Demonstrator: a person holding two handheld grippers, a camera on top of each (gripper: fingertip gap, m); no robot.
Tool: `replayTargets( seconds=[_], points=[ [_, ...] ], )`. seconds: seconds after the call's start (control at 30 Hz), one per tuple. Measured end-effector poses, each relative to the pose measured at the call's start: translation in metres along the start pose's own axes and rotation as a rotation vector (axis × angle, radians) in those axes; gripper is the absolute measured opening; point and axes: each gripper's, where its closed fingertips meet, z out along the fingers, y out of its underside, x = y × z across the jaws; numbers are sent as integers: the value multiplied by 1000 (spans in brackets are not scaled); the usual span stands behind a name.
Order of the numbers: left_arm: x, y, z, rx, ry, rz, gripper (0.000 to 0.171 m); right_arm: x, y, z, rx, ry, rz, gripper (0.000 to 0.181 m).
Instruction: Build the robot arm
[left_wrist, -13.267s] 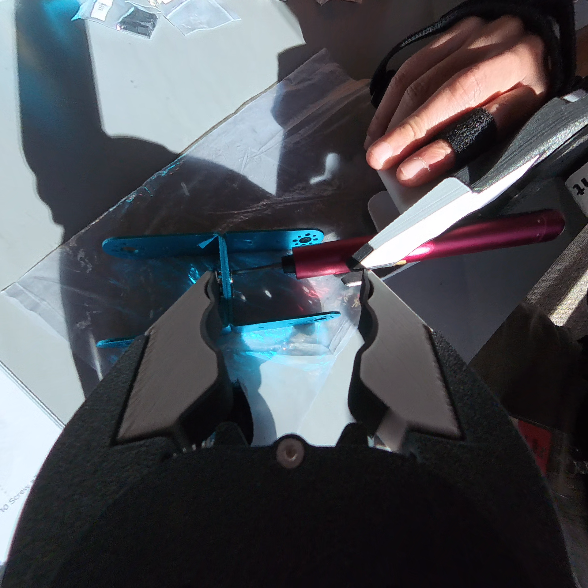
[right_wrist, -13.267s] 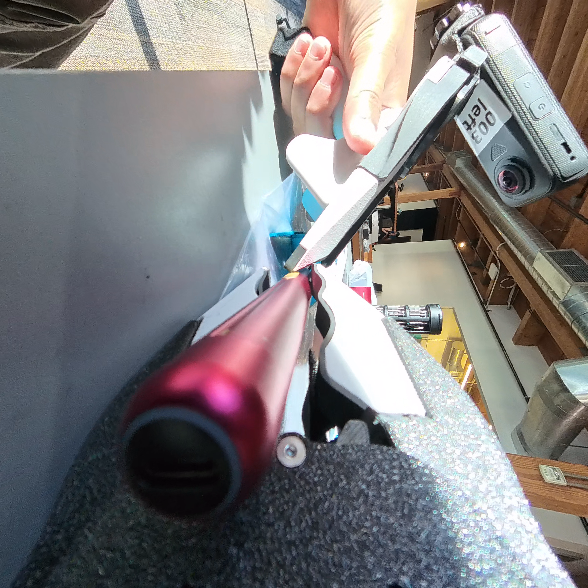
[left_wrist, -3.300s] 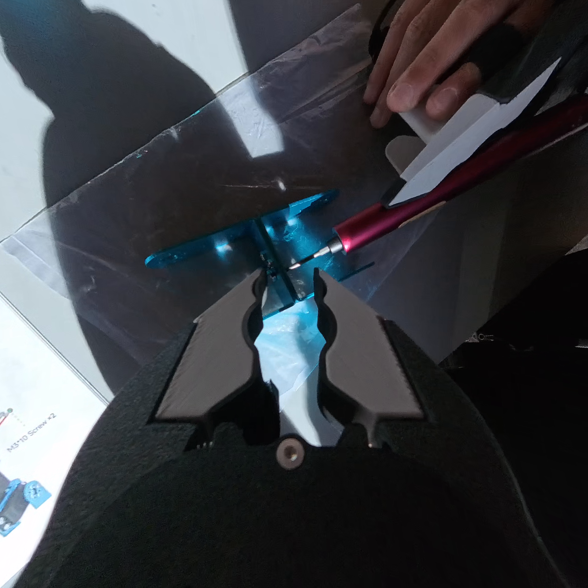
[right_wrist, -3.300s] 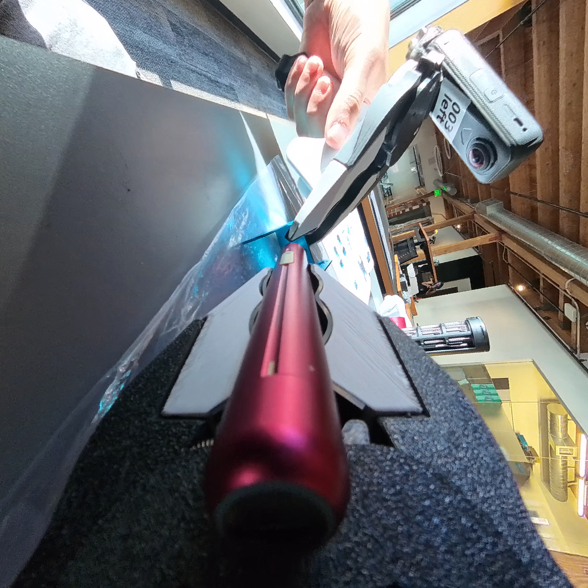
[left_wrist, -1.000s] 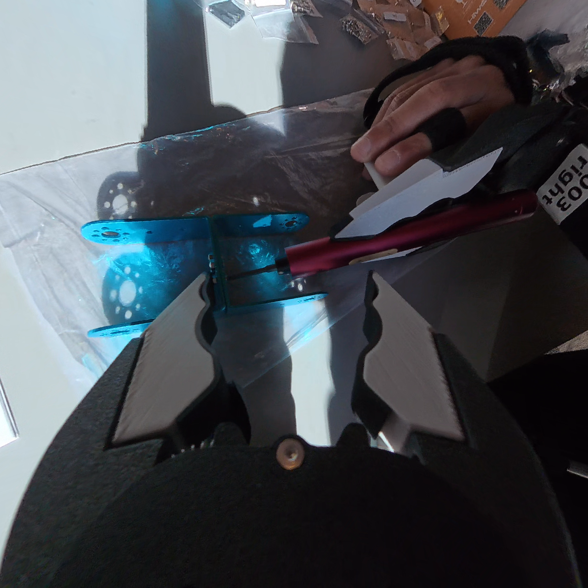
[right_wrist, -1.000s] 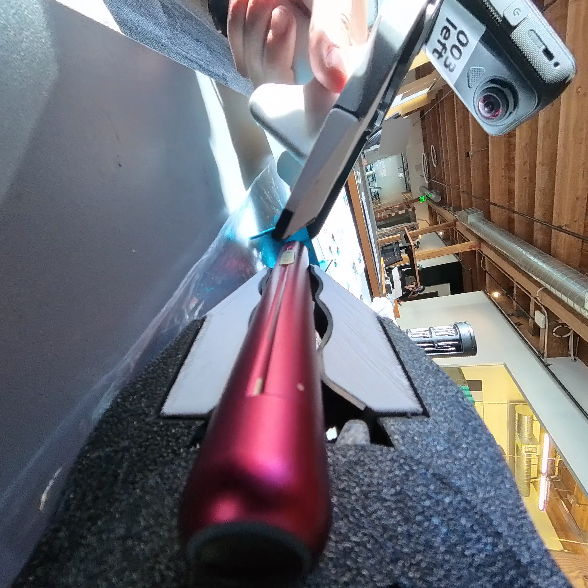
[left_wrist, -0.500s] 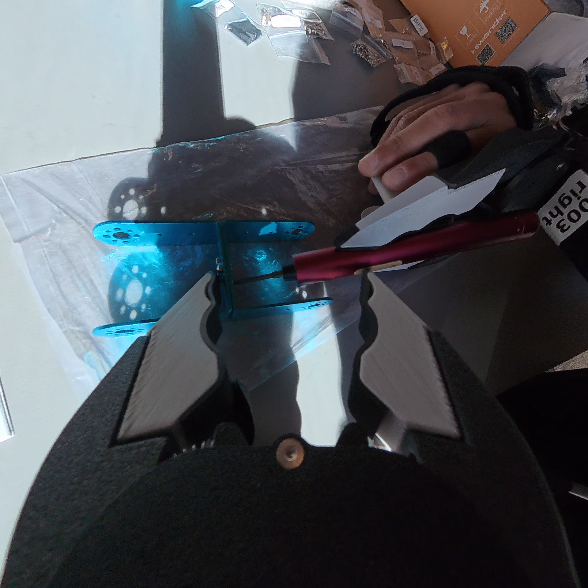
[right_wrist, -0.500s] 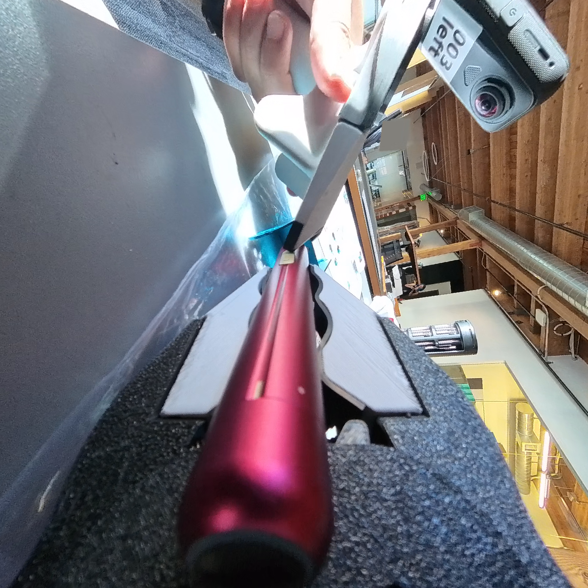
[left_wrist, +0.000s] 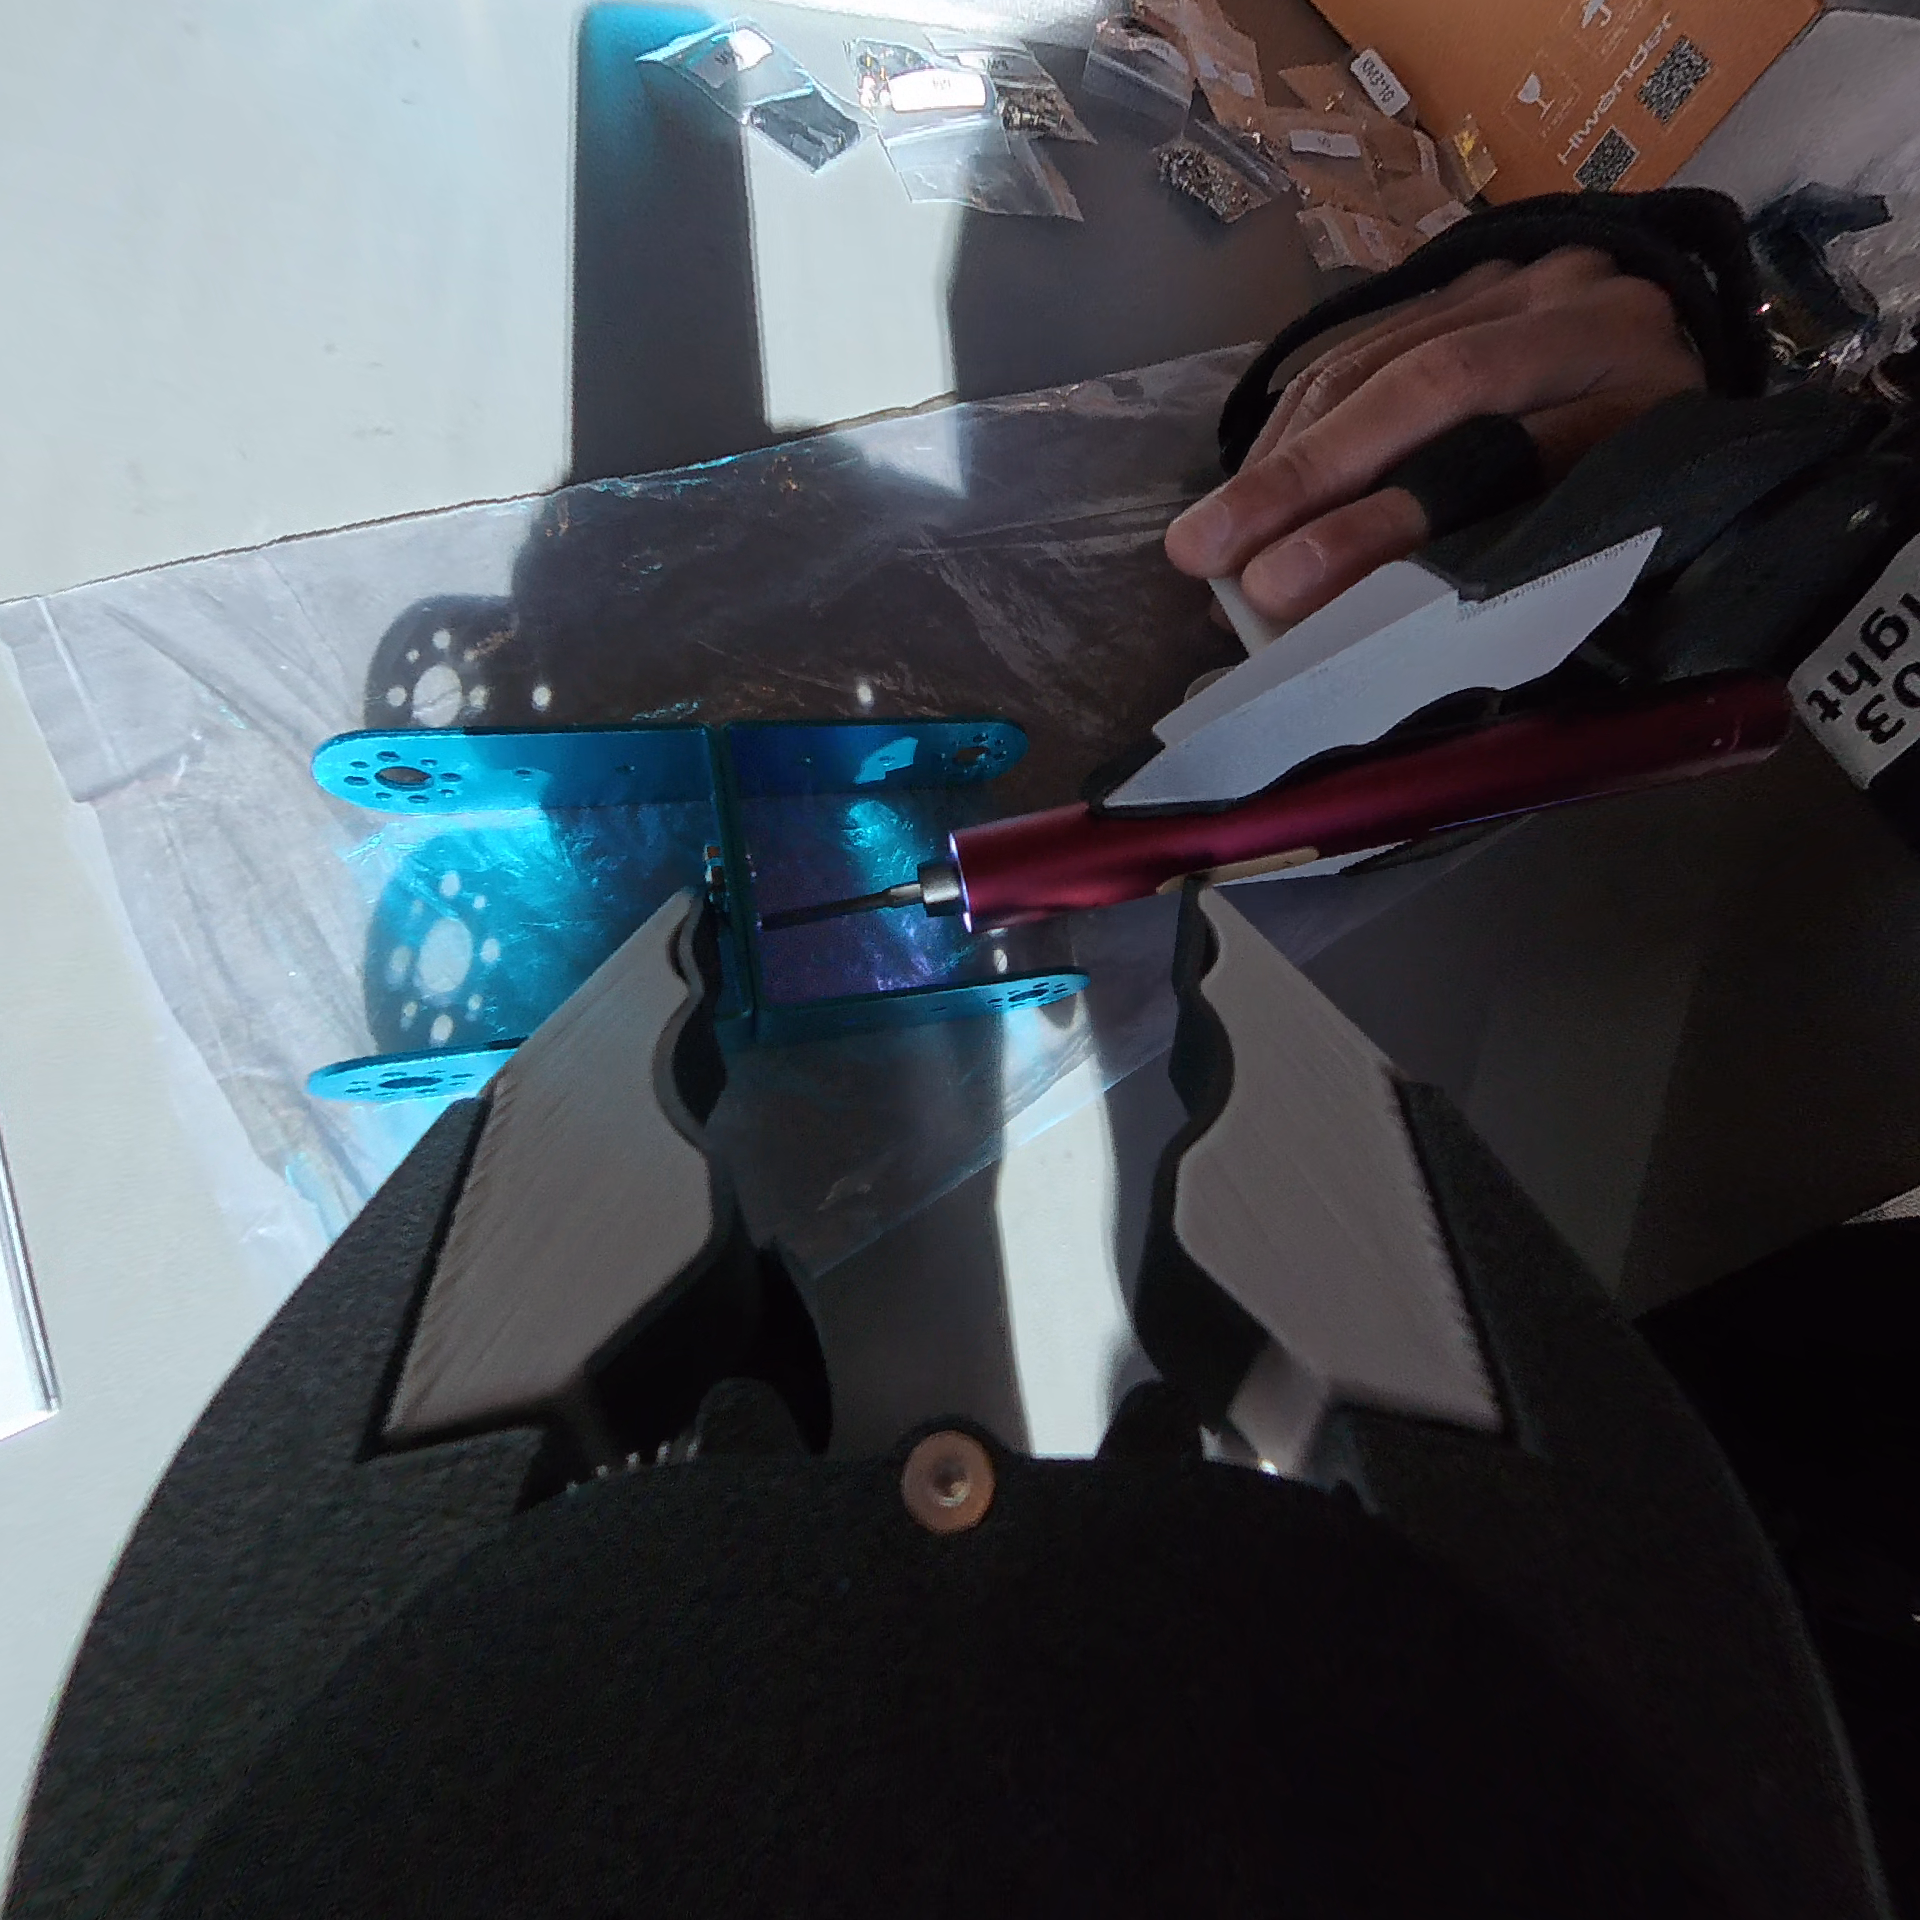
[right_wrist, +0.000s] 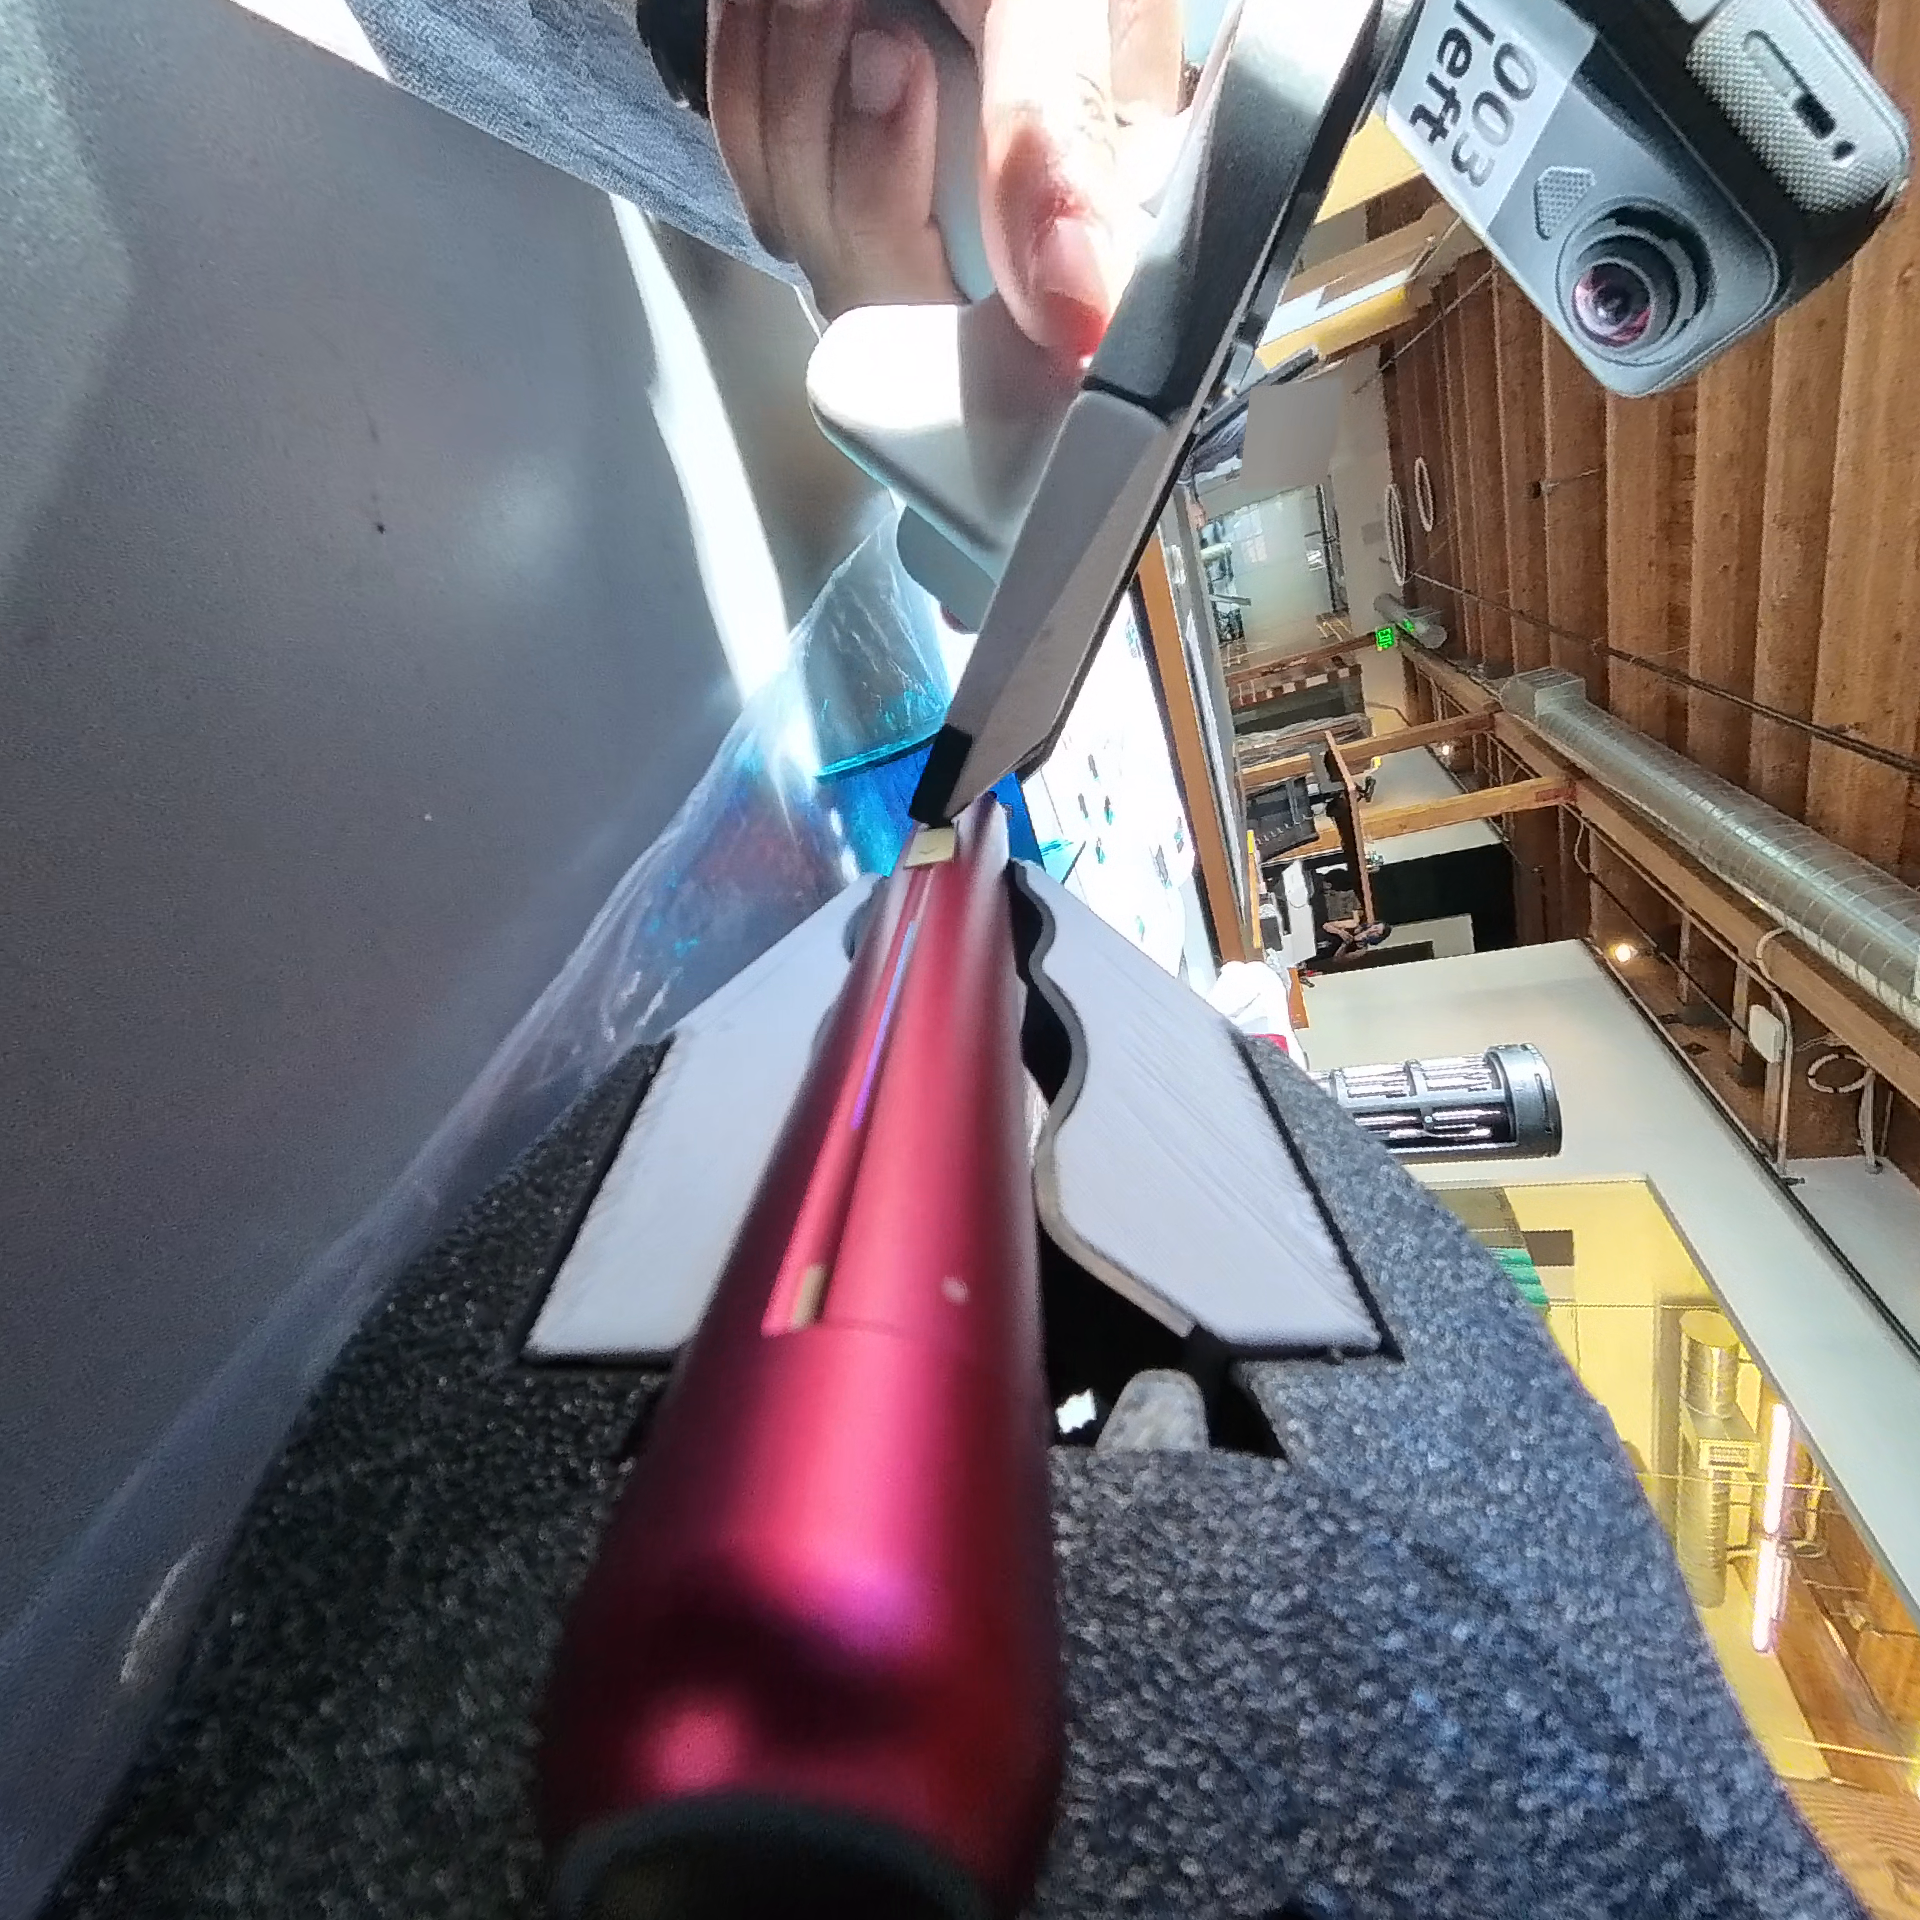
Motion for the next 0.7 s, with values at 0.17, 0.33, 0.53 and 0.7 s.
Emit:
replayTargets(
  seconds=[0.17, 0.33, 0.53, 0.7],
  points=[
    [0, 0, 0, 17, -1, 3, 87, 1, 1, 0, -3, -2, 14, 22],
    [0, 0, 0, 16, -2, 11, 87, 1, 1, 0, -4, -1, 8, 22],
    [1, 0, 1, 9, 3, 15, 88, 1, 2, -1, 3, 1, -12, 22],
    [1, 3, 3, 1, -10, 43, 89, 0, 1, -1, -10, 9, -58, 21]
  ],
)
